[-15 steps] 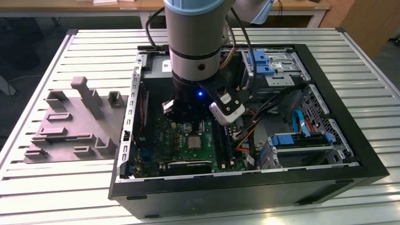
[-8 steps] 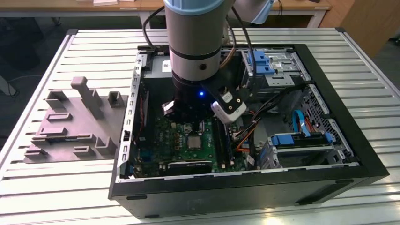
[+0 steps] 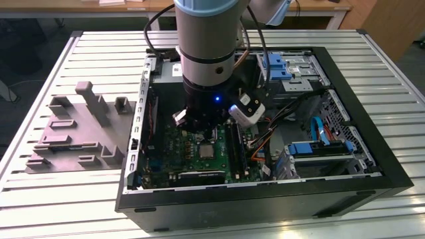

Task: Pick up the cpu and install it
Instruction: 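Close the cpu cover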

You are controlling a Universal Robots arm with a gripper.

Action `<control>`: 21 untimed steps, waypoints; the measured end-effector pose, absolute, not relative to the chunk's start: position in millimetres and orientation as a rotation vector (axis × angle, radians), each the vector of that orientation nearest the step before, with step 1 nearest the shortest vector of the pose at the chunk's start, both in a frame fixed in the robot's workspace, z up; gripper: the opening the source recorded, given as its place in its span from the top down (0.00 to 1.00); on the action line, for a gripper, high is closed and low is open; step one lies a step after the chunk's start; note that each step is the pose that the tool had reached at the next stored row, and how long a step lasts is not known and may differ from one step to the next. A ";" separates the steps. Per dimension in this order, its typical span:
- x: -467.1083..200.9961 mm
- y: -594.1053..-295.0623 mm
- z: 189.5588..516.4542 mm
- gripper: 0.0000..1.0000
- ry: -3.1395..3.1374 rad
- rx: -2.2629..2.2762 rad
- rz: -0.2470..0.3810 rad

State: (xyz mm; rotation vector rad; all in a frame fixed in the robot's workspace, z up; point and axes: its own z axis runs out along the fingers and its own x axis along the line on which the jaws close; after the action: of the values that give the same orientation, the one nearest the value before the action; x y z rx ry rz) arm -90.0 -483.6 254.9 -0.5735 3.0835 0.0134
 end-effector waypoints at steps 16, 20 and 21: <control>-90.0 -483.6 254.8 0.89 3.055 -0.713 0.014; -90.0 -483.7 254.8 0.89 3.053 -0.719 0.014; -90.0 -483.7 254.8 0.89 3.050 -0.731 0.014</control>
State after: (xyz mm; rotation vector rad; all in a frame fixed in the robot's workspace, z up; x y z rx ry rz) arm -90.0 -483.7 254.8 -0.7310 3.0504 0.0139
